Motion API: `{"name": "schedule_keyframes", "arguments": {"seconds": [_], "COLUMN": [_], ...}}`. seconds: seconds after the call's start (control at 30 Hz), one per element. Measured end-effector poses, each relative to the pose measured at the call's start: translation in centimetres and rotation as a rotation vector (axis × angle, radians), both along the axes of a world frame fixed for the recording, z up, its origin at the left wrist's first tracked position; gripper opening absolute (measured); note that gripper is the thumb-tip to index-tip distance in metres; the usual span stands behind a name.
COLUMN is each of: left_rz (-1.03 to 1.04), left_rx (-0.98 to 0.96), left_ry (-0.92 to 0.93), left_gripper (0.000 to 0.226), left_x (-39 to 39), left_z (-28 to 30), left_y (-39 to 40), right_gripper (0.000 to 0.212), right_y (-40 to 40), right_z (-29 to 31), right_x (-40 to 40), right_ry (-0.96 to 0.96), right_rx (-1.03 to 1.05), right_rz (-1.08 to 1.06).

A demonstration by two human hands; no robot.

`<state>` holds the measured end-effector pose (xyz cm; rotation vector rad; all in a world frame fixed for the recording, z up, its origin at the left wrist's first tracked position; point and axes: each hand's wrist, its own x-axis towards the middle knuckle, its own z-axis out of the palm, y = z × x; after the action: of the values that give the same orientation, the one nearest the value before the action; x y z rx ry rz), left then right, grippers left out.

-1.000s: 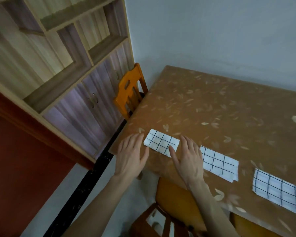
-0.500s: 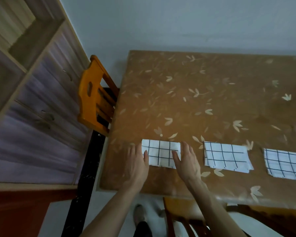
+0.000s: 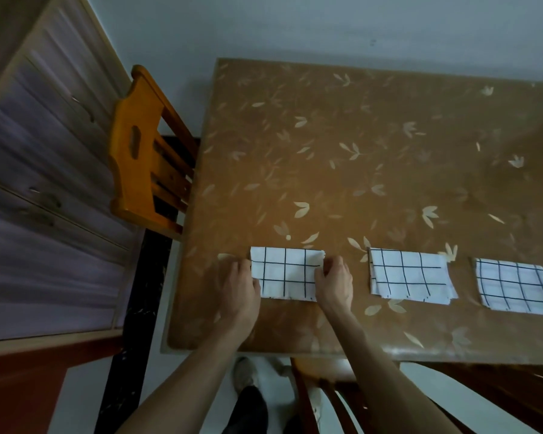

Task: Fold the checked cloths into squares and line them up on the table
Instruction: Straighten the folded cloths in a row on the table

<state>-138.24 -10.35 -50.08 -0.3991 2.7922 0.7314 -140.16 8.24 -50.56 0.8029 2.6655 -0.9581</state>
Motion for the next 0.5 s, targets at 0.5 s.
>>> {"name": "schedule_keyframes", "arguments": {"seconds": [0.5], "left_rz": [-0.003], "left_rx": [0.007], "left_ry": [0.011], "left_gripper": [0.019], "left_x": [-0.4], "left_z": [-0.1], "left_y": [0.3], "right_gripper": [0.014], "right_y": [2.5], "right_z": [-0.5], "right_x": [-0.5], "right_ry": [0.115], "right_rx": [-0.062], "right_rz": [0.054]}}
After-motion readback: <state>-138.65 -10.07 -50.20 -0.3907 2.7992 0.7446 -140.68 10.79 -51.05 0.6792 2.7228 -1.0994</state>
